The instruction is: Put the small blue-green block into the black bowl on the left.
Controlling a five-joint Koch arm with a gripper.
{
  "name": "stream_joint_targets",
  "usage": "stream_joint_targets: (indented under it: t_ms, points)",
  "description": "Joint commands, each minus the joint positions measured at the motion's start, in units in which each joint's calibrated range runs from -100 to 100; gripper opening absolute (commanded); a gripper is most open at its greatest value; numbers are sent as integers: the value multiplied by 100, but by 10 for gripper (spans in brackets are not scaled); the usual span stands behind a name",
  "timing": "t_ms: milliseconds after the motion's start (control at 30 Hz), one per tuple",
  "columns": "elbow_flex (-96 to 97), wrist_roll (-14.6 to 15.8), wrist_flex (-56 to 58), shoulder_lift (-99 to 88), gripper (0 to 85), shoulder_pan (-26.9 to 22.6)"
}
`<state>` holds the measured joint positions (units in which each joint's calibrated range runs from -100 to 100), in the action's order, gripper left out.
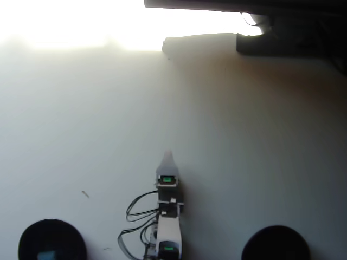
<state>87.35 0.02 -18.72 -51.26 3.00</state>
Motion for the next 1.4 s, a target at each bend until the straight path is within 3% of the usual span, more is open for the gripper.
stream_joint_targets:
  t_ms: [0,1367]
  points:
    - [45,-5,-5,43,475,-39]
    - [45,0,-5,43,490,-68]
